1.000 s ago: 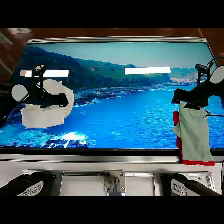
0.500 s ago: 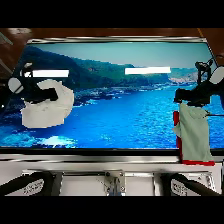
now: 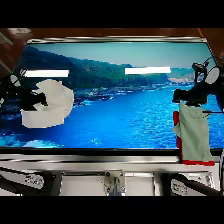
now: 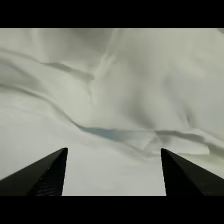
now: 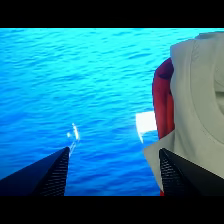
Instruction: Fold the shirts.
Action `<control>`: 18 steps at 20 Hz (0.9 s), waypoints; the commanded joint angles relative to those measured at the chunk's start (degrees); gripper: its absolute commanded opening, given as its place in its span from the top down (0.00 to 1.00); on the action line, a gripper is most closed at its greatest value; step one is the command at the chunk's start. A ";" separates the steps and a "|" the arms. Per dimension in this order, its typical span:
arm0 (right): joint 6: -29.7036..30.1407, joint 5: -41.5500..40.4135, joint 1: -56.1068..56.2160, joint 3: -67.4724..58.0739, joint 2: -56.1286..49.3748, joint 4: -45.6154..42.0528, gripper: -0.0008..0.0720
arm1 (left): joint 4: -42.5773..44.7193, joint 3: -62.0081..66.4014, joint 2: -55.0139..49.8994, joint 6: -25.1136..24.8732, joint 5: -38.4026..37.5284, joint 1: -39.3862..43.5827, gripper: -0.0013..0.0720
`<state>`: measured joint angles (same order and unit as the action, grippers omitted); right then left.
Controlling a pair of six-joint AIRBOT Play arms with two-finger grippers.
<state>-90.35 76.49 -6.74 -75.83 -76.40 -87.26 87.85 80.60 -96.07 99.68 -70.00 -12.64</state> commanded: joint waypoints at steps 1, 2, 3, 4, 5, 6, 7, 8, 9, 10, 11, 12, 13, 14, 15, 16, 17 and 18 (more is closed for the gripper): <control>0.00 0.07 0.04 0.02 -0.46 1.42 0.04 | -2.86 0.70 -4.66 0.11 4.83 -0.81 0.02; 0.00 0.17 0.07 0.02 -0.46 1.97 0.04 | -3.91 0.70 -4.98 0.09 7.48 -0.79 0.02; 0.00 0.24 0.04 0.02 -0.46 2.82 0.04 | -4.55 0.70 -5.16 0.11 9.73 -0.79 0.03; 0.00 0.28 0.07 0.02 -0.46 3.37 0.04 | -4.72 0.70 -5.27 0.50 11.56 -0.79 0.03; 0.00 0.37 0.04 0.02 -0.46 3.98 0.04 | -4.70 0.70 -5.33 1.27 12.68 -0.81 0.12; 0.00 0.50 0.04 0.02 -0.46 4.61 0.04 | -4.72 0.70 -5.33 1.38 13.14 -0.92 0.48; 0.00 0.70 0.07 0.02 -0.46 5.16 0.04 | -4.74 0.70 -5.31 1.36 13.31 -0.92 0.87; 0.00 1.07 0.04 0.02 -0.46 5.64 0.04 | -5.01 0.76 -5.20 1.36 13.00 -0.90 0.93; 0.00 1.38 0.07 0.02 -0.46 5.84 0.04 | -5.81 0.98 -4.83 1.09 12.35 -0.83 0.93; 0.02 1.60 0.04 0.02 -0.46 5.79 0.04 | -6.93 1.29 -3.82 -1.07 12.00 -0.52 0.93; 0.02 1.68 0.04 0.00 -0.46 5.77 0.04 | -6.91 1.70 -2.27 -2.78 11.89 0.04 0.93; 0.04 1.68 0.04 0.00 -0.46 5.77 0.04 | -6.93 2.23 0.13 -4.72 11.87 0.98 0.93; 0.44 1.33 0.04 0.00 -0.46 5.77 0.04 | -6.93 2.67 2.97 -6.69 11.87 2.14 0.93; 2.32 0.85 0.04 -0.07 -0.46 5.73 0.04 | -6.95 2.91 6.73 -8.57 11.58 3.78 0.93; 3.30 1.66 0.04 -0.28 -0.44 5.77 0.04 | -6.95 2.91 10.95 -10.10 10.97 5.75 0.93; 3.45 3.87 0.07 -1.01 -0.37 5.97 0.04 | -7.41 2.91 14.99 -11.41 9.79 7.87 0.93; 3.74 6.29 0.07 -1.86 -0.02 6.21 0.05 | -8.74 2.89 19.41 -13.18 8.00 10.54 0.93; 4.31 8.44 0.07 -2.73 0.83 6.36 0.05 | -9.62 2.89 23.43 -13.51 6.54 13.49 0.93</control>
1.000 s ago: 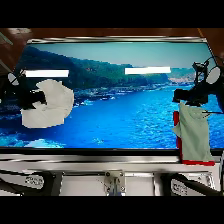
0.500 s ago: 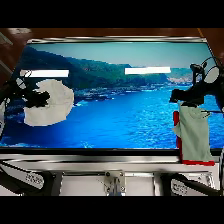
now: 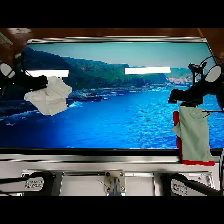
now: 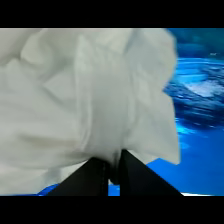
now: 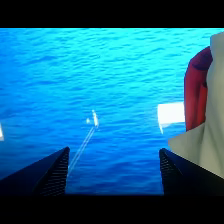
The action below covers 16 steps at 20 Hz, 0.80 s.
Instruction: Fold the shirts.
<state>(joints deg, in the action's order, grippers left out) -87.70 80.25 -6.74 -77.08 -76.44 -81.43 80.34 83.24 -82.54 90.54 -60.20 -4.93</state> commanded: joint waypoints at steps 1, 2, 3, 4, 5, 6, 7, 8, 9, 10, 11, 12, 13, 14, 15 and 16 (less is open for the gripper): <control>2.25 5.88 0.07 -2.23 2.14 0.57 0.05 | -2.93 0.24 13.84 -4.33 -4.00 9.51 0.93; 2.73 6.73 0.04 -2.89 4.00 0.50 0.04 | -3.37 0.22 16.90 -3.21 -3.87 13.33 0.93; 2.97 7.26 0.04 -3.39 5.97 0.48 0.04 | -3.45 0.22 19.12 -1.07 -3.43 17.33 0.93; 2.97 7.69 0.04 -3.69 8.28 0.48 0.04 | -3.45 0.22 20.50 1.18 -3.15 21.92 0.93; 2.95 8.15 0.04 -3.69 10.49 0.48 0.04 | -3.45 0.13 20.87 3.26 -2.75 26.32 0.93; 2.93 8.90 0.04 -3.69 12.72 0.39 0.04 | -3.48 -0.11 20.50 5.20 -1.49 31.28 0.93; 2.93 9.79 0.04 -3.69 14.58 0.22 0.04 | -3.45 -0.92 19.71 7.10 1.53 36.26 0.93; 2.93 10.64 0.00 -3.69 16.35 -0.44 0.04 | -3.45 -2.03 18.56 9.22 5.33 40.76 0.93; 2.95 11.61 0.02 -3.69 17.77 -1.99 0.04 | -3.45 -3.41 16.85 11.41 9.75 45.11 0.93; 2.95 12.70 0.00 -3.69 18.78 -3.65 0.04 | -3.48 -4.50 14.73 13.31 13.35 48.63 0.93; 2.95 14.10 0.00 -3.67 19.54 -5.81 0.04 | -3.48 -5.14 11.74 15.02 16.28 51.84 0.93; 2.93 15.63 0.02 -3.67 19.98 -7.89 0.04 | -3.52 -5.16 8.39 15.96 18.21 54.25 0.93; 2.93 17.11 0.00 -3.67 20.13 -9.73 0.04 | -4.76 -5.14 4.68 16.11 20.35 56.06 0.93; 2.93 17.97 0.00 -3.67 20.11 -10.93 0.04 | -7.21 -5.03 1.44 16.04 21.84 56.94 0.93; 2.93 17.73 0.00 -3.67 20.11 -11.74 0.04 | -10.58 -4.57 -1.60 15.50 22.18 57.07 0.65; 2.93 17.20 0.00 -3.67 20.11 -12.00 0.04 | -13.46 -3.93 -3.65 15.23 21.94 56.52 0.16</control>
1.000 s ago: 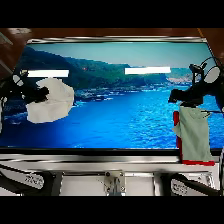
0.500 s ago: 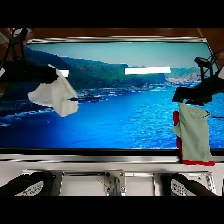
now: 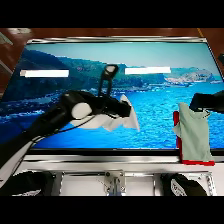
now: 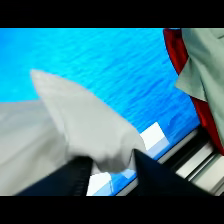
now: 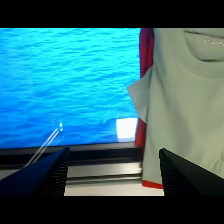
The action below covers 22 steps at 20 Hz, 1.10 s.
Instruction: Fold the shirts.
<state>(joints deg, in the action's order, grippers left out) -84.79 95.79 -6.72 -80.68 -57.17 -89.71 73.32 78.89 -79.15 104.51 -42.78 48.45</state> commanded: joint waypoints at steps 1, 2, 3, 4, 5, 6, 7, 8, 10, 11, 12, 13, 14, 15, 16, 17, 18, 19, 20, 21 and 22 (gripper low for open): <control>0.02 0.63 -0.02 -0.07 0.83 -3.82 0.04 | -8.96 1.22 -8.17 1.18 2.69 1.55 0.03; -0.02 -0.59 -0.02 -0.07 0.83 -3.82 0.04 | -9.27 2.01 -8.20 1.16 -0.55 -0.70 0.03; 0.00 -2.12 -0.02 -0.04 0.66 -3.82 0.04 | -9.25 2.82 -7.52 -0.50 -4.94 -4.00 0.03; 0.13 -3.39 -0.02 0.17 0.22 -3.82 0.04 | -9.05 3.17 -6.34 -2.62 -9.16 -7.74 0.03; 0.85 -4.22 -0.02 0.55 -0.72 -3.82 0.04 | -8.31 3.15 -4.57 -4.50 -13.90 -12.33 0.03; 1.29 -4.63 -0.02 1.18 -1.97 -3.61 0.04 | -6.73 2.97 -2.78 -5.73 -18.43 -16.87 0.03; 1.31 -5.16 -0.02 2.27 -3.56 -3.13 0.04 | -4.07 2.45 -0.70 -6.45 -23.26 -21.81 0.03; 1.40 -5.75 -0.02 3.56 -5.29 -2.14 0.04 | -1.90 1.07 1.46 -6.56 -26.75 -26.29 0.03; 2.78 -6.51 -0.02 6.45 -9.38 1.22 0.04 | -1.33 -5.55 6.56 -9.11 -31.67 -35.52 0.03; 4.07 -6.51 -0.02 7.58 -11.87 3.34 0.04 | -1.33 -10.05 8.81 -9.38 -32.48 -39.10 0.03; 5.33 -6.49 -0.02 8.44 -14.25 5.70 0.04 | -1.77 -15.39 10.97 -10.01 -32.46 -42.47 0.02; 6.21 -6.45 -0.02 9.09 -16.94 8.28 0.04 | -3.06 -20.11 12.28 -11.04 -32.20 -45.24 0.02; 6.49 -6.40 -0.02 9.40 -19.61 10.82 0.04 | -5.11 -24.59 12.87 -11.98 -31.41 -47.78 0.02; 6.47 -6.60 -0.02 9.40 -21.92 13.18 0.04 | -7.56 -28.00 12.79 -13.29 -30.12 -49.55 0.02; 6.45 -7.15 -0.02 9.40 -23.98 15.78 0.04 | -9.77 -31.04 12.55 -14.16 -27.32 -50.73 0.02; 6.49 -7.93 -0.02 9.38 -25.81 18.32 0.04 | -10.99 -33.27 12.31 -14.32 -23.89 -51.08 0.02; 6.86 -8.79 -0.02 9.40 -27.30 20.26 0.05 | -11.78 -34.91 11.76 -14.32 -20.35 -51.01 0.02; 8.02 -9.11 -0.02 9.40 -28.41 21.66 0.05 | -12.87 -35.78 10.86 -14.34 -17.64 -50.84 0.02; 9.64 -9.07 -0.02 9.40 -29.51 23.21 0.05 | -13.51 -36.13 9.51 -14.34 -15.65 -50.60 0.02; 10.62 -9.01 -0.02 9.40 -30.40 24.55 0.05 | -13.88 -36.11 7.76 -14.56 -13.92 -50.16 0.02; 11.08 -9.01 -0.02 9.40 -31.15 25.88 0.05 | -14.75 -36.11 5.92 -14.64 -12.02 -49.79 0.02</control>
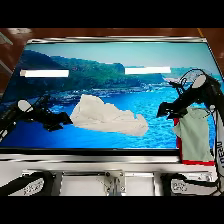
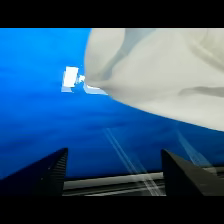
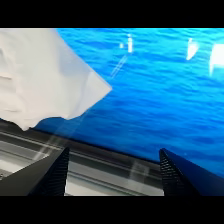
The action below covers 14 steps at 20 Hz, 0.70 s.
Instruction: Fold the shirts.
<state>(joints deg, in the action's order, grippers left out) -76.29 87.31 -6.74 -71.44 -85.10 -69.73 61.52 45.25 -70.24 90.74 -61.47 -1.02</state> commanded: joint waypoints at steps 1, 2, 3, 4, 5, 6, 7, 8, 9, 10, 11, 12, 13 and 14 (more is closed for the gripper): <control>2.71 -0.61 0.00 0.15 -3.82 6.91 0.05 | -4.33 -2.45 -4.52 -1.92 8.33 -0.15 0.03; 2.71 -0.61 0.02 0.15 -4.33 7.15 0.05 | -5.64 -2.45 -5.77 -3.21 10.12 0.00 0.03; 2.69 -0.61 0.02 0.15 -4.59 7.13 0.05 | -6.36 -2.45 -6.56 -3.78 11.76 0.13 0.03; 2.58 -0.63 0.02 0.17 -4.83 7.13 0.05 | -6.54 -2.45 -7.15 -3.78 13.40 0.35 0.03; 2.49 -0.63 0.00 0.31 -4.98 7.17 0.05 | -6.56 -2.45 -7.61 -3.78 14.91 0.50 0.03; 2.47 -0.87 0.02 0.79 -5.11 7.54 0.05 | -6.97 -2.45 -8.11 -3.78 16.28 0.68 0.03; 2.51 -1.33 0.02 1.55 -5.20 8.15 0.05 | -7.76 -2.43 -8.68 -3.78 17.31 0.70 0.03; 2.51 -2.05 0.04 2.49 -5.20 8.83 0.05 | -8.15 -2.43 -9.09 -3.87 18.21 0.70 0.04; 2.49 -2.84 0.07 3.65 -5.20 10.27 0.05 | -8.39 -2.43 -9.22 -4.22 18.86 0.70 0.20; 2.51 -3.82 0.07 4.85 -5.20 11.91 0.05 | -8.48 -2.38 -9.22 -4.20 19.26 0.70 0.46; 2.67 -5.03 0.07 5.99 -5.20 13.66 0.05 | -8.48 -2.19 -9.25 -4.22 19.41 0.70 0.58; 2.73 -6.49 0.07 7.19 -5.20 15.50 0.05 | -8.50 -1.84 -9.25 -4.66 19.47 0.70 0.59; 2.75 -8.07 0.07 8.24 -5.20 17.22 0.05 | -8.50 -1.49 -9.22 -4.85 19.45 0.70 0.77; 2.75 -9.68 0.09 9.35 -5.29 18.97 0.05 | -8.74 -1.16 -9.22 -5.60 19.41 0.70 0.89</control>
<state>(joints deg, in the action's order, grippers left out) -73.69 81.84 -6.70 -64.90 -90.24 -56.12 53.39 43.46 -79.22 86.28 -43.18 -0.36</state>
